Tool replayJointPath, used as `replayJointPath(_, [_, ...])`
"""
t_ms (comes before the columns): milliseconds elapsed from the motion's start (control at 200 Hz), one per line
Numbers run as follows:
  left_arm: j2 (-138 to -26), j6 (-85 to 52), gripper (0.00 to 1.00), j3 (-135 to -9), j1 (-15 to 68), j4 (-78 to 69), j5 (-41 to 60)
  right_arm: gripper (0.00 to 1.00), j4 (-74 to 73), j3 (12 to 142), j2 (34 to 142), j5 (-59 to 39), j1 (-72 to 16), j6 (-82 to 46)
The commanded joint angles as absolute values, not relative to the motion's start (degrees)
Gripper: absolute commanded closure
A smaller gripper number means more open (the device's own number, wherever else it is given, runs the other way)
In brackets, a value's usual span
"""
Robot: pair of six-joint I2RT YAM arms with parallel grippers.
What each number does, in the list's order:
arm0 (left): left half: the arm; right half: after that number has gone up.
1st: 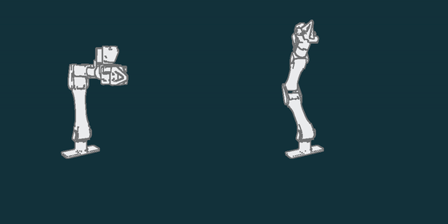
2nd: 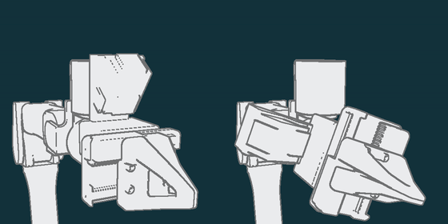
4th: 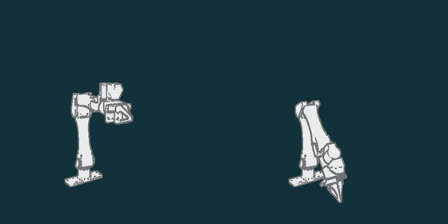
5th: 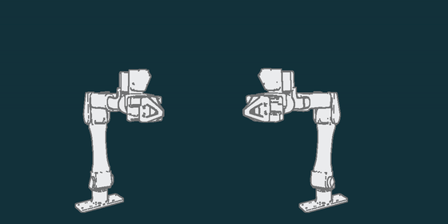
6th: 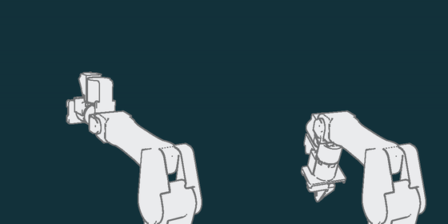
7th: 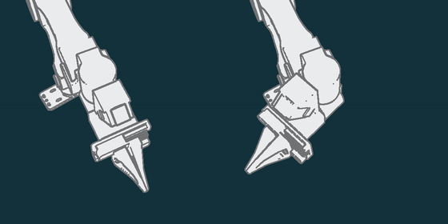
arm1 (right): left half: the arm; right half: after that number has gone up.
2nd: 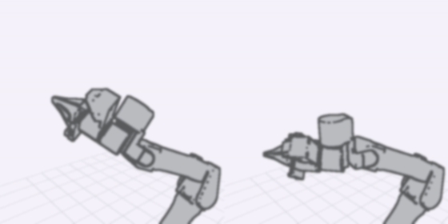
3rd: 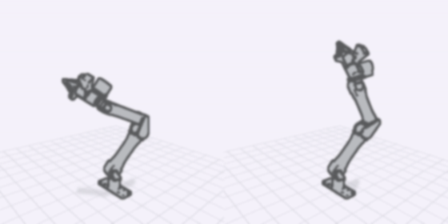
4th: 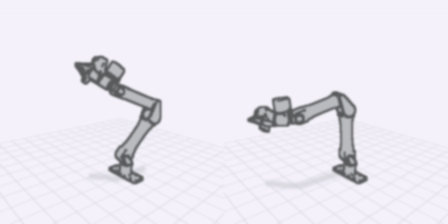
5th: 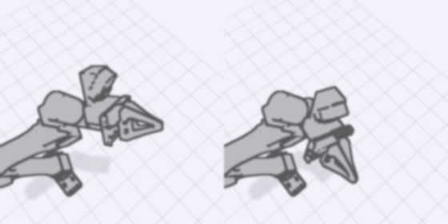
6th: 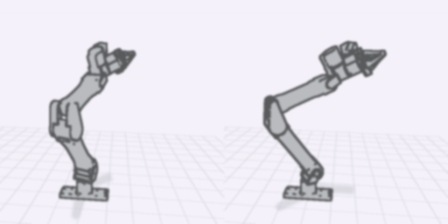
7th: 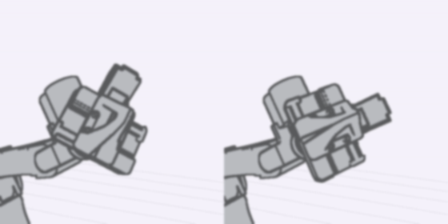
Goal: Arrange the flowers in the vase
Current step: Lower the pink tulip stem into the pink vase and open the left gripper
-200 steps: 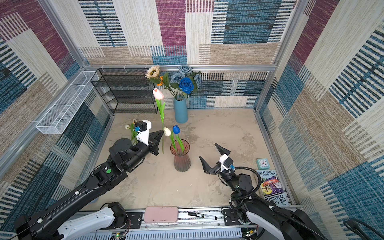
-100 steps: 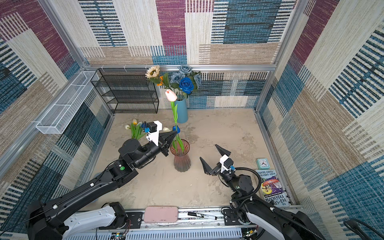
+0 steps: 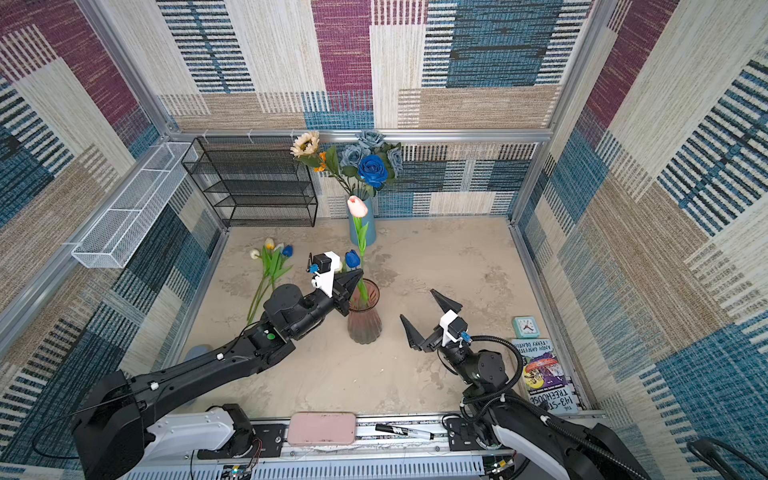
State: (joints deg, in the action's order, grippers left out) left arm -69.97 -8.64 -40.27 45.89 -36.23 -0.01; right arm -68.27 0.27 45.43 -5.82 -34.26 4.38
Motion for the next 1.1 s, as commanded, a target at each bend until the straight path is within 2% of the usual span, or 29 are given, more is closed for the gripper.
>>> replayJointPath(0, [-69.79, -6.51, 1.0, -38.47, 45.97, -42.05, 1.85, 0.0, -69.18, -0.22, 45.02, -5.48, -34.37, 4.66])
replayJointPath(290, [-67.99, -4.07, 0.76, -35.31, 46.14, -39.68, 2.44, 0.0, -69.18, -0.28, 45.24, -5.6, -34.41, 4.77])
replayJointPath(591, [-63.82, -2.64, 0.67, -32.51, 46.14, -37.9, -1.03, 0.0, -69.56, -0.21, 46.22, -5.43, -34.37, 4.92])
replayJointPath(671, [-63.53, -2.25, 0.71, -32.77, 46.14, -36.21, -1.11, 0.0, -69.82, -0.16, 46.78, -5.52, -34.37, 4.8])
replayJointPath(831, [-64.27, -1.94, 0.7, -35.7, 46.14, -28.69, -1.48, 0.0, -69.79, 0.0, 47.37, -5.66, -34.37, 4.74])
replayJointPath(1042, [-57.49, -1.23, 0.63, -34.1, 46.03, -24.6, -0.91, 0.0, -69.85, -0.03, 47.37, -5.45, -34.37, 5.01])
replayJointPath(1092, [-54.42, -0.08, 0.54, -33.46, 46.04, -23.5, -1.15, 0.0, -70.0, -0.07, 47.47, -5.49, -34.37, 4.84])
